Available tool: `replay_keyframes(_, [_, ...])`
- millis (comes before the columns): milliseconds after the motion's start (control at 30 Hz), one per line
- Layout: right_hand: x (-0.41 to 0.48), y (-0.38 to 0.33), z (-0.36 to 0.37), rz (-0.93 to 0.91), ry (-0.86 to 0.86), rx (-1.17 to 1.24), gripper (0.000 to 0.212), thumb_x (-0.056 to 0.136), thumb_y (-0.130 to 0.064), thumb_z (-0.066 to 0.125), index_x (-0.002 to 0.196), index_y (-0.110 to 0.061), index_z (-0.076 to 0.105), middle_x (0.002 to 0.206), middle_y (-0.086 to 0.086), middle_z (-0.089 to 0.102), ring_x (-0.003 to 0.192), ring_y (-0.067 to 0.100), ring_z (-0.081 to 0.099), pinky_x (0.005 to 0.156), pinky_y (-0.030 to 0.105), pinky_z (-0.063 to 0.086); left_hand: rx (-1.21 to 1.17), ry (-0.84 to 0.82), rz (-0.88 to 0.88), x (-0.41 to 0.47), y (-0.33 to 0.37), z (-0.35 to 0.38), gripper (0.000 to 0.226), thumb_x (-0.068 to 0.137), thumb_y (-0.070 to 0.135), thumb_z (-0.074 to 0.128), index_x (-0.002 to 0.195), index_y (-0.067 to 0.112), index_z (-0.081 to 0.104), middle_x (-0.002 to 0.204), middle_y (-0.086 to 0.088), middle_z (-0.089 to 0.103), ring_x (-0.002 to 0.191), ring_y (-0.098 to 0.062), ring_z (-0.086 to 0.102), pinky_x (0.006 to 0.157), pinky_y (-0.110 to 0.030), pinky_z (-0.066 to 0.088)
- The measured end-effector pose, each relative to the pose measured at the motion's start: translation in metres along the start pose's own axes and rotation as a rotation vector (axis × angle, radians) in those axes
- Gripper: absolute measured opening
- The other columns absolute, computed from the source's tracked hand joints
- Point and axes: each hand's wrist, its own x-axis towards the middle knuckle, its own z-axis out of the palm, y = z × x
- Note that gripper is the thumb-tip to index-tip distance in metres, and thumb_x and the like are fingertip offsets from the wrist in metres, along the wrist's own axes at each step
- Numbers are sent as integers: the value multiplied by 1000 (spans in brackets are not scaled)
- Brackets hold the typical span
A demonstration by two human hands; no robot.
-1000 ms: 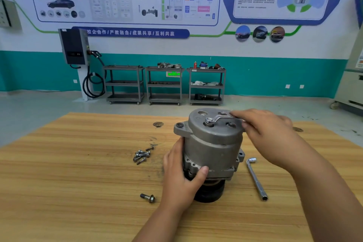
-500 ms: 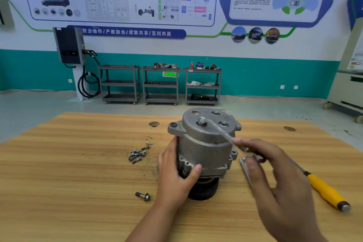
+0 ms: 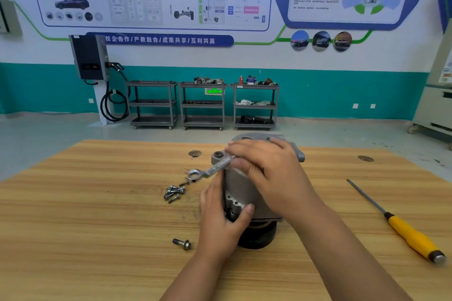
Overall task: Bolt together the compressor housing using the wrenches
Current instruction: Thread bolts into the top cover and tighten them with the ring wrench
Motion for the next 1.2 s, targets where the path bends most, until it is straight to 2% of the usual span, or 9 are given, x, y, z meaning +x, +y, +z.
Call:
replay_keyframes(133, [19, 12, 2, 137, 76, -29, 33, 87, -46, 55, 97, -22, 74, 97, -6, 70, 100, 19, 55, 88, 44, 41, -12, -9, -20, 0, 1, -1, 73, 70, 70, 50, 133, 60, 15, 125, 47, 27, 121, 6, 28, 87, -13, 30])
replay_keyframes(300, [29, 20, 11, 344, 189, -119, 25, 88, -44, 58, 81, -22, 67, 81, -8, 52, 88, 18, 53, 75, 36, 44, -12, -11, -1, -1, 4, -1, 73, 70, 69, 51, 131, 66, 12, 123, 52, 23, 121, 11, 24, 89, -14, 29])
replay_keyframes(400, [27, 26, 12, 461, 214, -160, 22, 88, -44, 55, 97, -24, 60, 98, -5, 53, 104, 21, 46, 80, 33, 32, -17, -11, 4, -1, 6, -1, 74, 69, 69, 52, 130, 68, 11, 124, 52, 22, 122, 14, 22, 89, -14, 29])
replay_keyframes(500, [20, 30, 10, 488, 213, -164, 42, 88, -48, 52, 126, -29, 53, 135, -3, 44, 127, 21, 29, 95, 38, 27, -13, -17, -3, -1, 6, -1, 75, 68, 69, 53, 132, 66, 12, 125, 51, 22, 122, 14, 21, 92, -15, 27])
replay_keyframes(667, [0, 34, 6, 382, 186, -220, 41, 92, -52, 40, 128, -35, 53, 145, -13, 41, 142, 13, 8, 110, 40, 6, -9, -19, 2, -1, 5, -1, 76, 69, 66, 54, 132, 65, 13, 126, 51, 22, 123, 15, 21, 92, -14, 25])
replay_keyframes(767, [-10, 33, -1, 373, 208, -217, 34, 94, -45, 41, 122, -33, 55, 137, -11, 51, 140, 13, 16, 110, 40, 6, 4, -16, 6, 0, 5, -2, 75, 70, 66, 54, 131, 66, 11, 127, 51, 22, 123, 16, 20, 92, -14, 25])
replay_keyframes(900, [-27, 22, -10, 389, 216, -358, 33, 96, -34, 42, 126, -37, 55, 125, -13, 58, 122, 15, 39, 100, 42, 12, 17, -10, 5, 0, 5, -1, 75, 70, 67, 53, 132, 65, 11, 128, 50, 22, 123, 16, 20, 91, -13, 26])
replay_keyframes(1100, [-47, -11, -20, 467, 141, -522, 47, 93, -41, 32, 140, -42, 34, 141, -21, 41, 130, 7, 29, 88, 36, 11, 14, -15, -3, -1, 4, -1, 75, 69, 67, 52, 131, 66, 10, 128, 51, 22, 125, 14, 20, 92, -12, 23])
replay_keyframes(1200, [-58, -31, -26, 489, 171, -534, 41, 86, -39, 44, 125, -37, 56, 129, -16, 57, 126, 13, 39, 89, 38, 14, 7, -17, -1, -1, 3, -1, 75, 69, 67, 52, 132, 65, 11, 129, 49, 23, 125, 13, 20, 93, -13, 24])
